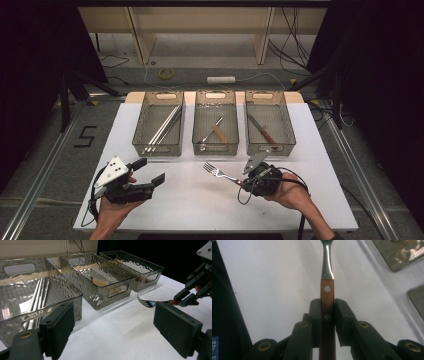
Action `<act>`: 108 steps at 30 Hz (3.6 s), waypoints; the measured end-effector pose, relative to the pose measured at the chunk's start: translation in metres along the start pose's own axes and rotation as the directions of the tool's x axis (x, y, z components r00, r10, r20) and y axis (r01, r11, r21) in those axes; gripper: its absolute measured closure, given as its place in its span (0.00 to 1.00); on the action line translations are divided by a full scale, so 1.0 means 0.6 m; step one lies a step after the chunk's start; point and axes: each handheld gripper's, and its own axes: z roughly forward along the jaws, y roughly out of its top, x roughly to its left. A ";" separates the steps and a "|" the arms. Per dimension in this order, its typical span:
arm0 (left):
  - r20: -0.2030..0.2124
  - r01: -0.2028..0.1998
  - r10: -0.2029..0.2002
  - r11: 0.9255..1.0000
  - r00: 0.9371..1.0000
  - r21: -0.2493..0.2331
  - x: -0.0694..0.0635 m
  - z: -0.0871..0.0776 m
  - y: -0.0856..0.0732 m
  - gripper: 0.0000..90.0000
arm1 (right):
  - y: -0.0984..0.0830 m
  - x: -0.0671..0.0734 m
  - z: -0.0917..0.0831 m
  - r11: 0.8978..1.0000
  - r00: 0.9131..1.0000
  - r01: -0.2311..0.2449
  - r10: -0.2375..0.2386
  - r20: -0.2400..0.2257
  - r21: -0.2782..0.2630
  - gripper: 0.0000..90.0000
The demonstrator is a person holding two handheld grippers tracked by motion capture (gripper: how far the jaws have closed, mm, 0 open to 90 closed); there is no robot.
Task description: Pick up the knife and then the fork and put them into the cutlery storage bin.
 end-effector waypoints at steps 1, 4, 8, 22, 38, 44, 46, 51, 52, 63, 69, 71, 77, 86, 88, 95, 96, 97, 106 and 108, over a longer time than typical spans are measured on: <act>0.000 0.000 0.000 1.000 1.000 -0.001 0.000 0.000 0.000 0.19 | 0.002 -0.003 -0.001 1.000 1.000 -0.003 0.003 0.001 -0.003 0.86; -0.002 0.000 0.000 1.000 1.000 -0.001 0.000 0.000 0.000 0.19 | 0.006 -0.010 -0.002 1.000 1.000 -0.003 0.003 0.010 -0.008 0.86; -0.003 0.003 -0.003 1.000 1.000 -0.003 0.001 0.000 0.000 0.19 | 0.010 -0.018 -0.005 1.000 1.000 -0.008 0.008 0.010 -0.020 0.86; -0.005 0.004 -0.004 1.000 1.000 -0.008 0.001 -0.001 0.000 0.19 | 0.030 -0.043 -0.020 0.999 0.999 -0.024 0.025 0.028 -0.045 0.86; -0.006 0.003 -0.003 1.000 1.000 -0.009 0.001 -0.001 0.000 0.19 | 0.051 -0.065 -0.020 0.997 0.999 -0.040 0.042 0.034 -0.060 0.86; -0.006 0.002 -0.002 1.000 1.000 -0.008 0.001 -0.001 0.000 0.19 | 0.058 -0.074 -0.026 0.996 0.998 -0.048 0.051 0.041 -0.069 0.86; -0.007 0.003 -0.003 1.000 1.000 -0.009 0.001 -0.001 0.000 0.19 | 0.061 -0.078 -0.027 0.996 0.998 -0.047 0.051 0.043 -0.076 0.86; -0.007 0.003 -0.003 1.000 1.000 -0.008 0.001 -0.001 0.000 0.19 | 0.067 -0.089 -0.026 0.995 0.997 -0.067 0.070 0.041 -0.076 0.86; -0.007 0.003 -0.003 1.000 1.000 -0.008 0.002 -0.001 0.000 0.19 | 0.068 -0.092 -0.025 0.995 0.997 -0.062 0.065 0.042 -0.081 0.86; -0.008 0.003 -0.003 1.000 1.000 -0.008 0.001 -0.001 0.000 0.19 | 0.079 -0.119 -0.038 0.991 0.994 -0.092 0.098 0.054 -0.100 0.86; -0.009 0.003 -0.003 1.000 1.000 -0.009 0.001 -0.001 0.000 0.19 | 0.084 -0.139 -0.046 0.987 0.990 -0.124 0.131 0.062 -0.105 0.86; -0.008 0.004 -0.004 1.000 1.000 -0.009 0.001 -0.001 0.000 0.19 | 0.084 -0.147 -0.047 0.987 0.989 -0.123 0.131 0.064 -0.107 0.86; -0.007 0.003 -0.003 1.000 1.000 -0.008 0.002 -0.001 0.000 0.19 | 0.086 -0.167 -0.048 0.983 0.984 -0.152 0.160 0.076 -0.101 0.86; -0.008 0.004 -0.004 1.000 1.000 -0.007 0.001 -0.001 0.000 0.19 | 0.088 -0.192 -0.047 0.978 0.977 -0.185 0.194 0.089 -0.099 0.86; -0.008 0.005 -0.005 1.000 1.000 -0.008 0.001 0.000 0.000 0.19 | 0.088 -0.197 -0.046 0.974 0.973 -0.205 0.213 0.087 -0.100 0.86; -0.008 0.004 -0.004 1.000 1.000 -0.007 0.002 -0.001 0.000 0.19 | 0.087 -0.217 -0.044 0.967 0.966 -0.230 0.241 0.095 -0.113 0.86; -0.008 0.005 -0.005 1.000 1.000 -0.008 0.001 0.000 0.000 0.19 | 0.087 -0.222 -0.044 0.965 0.964 -0.236 0.247 0.099 -0.115 0.86; -0.008 0.004 -0.004 1.000 1.000 -0.007 0.001 -0.001 0.000 0.19 | 0.087 -0.226 -0.044 0.962 0.960 -0.247 0.259 0.102 -0.115 0.86; -0.009 0.005 -0.005 1.000 1.000 -0.008 0.002 0.000 0.000 0.19 | 0.083 -0.259 -0.042 0.940 0.937 -0.315 0.330 0.115 -0.128 0.86; -0.008 0.005 -0.005 1.000 1.000 -0.007 0.002 -0.001 0.000 0.19 | 0.081 -0.264 -0.040 0.936 0.931 -0.329 0.344 0.119 -0.129 0.86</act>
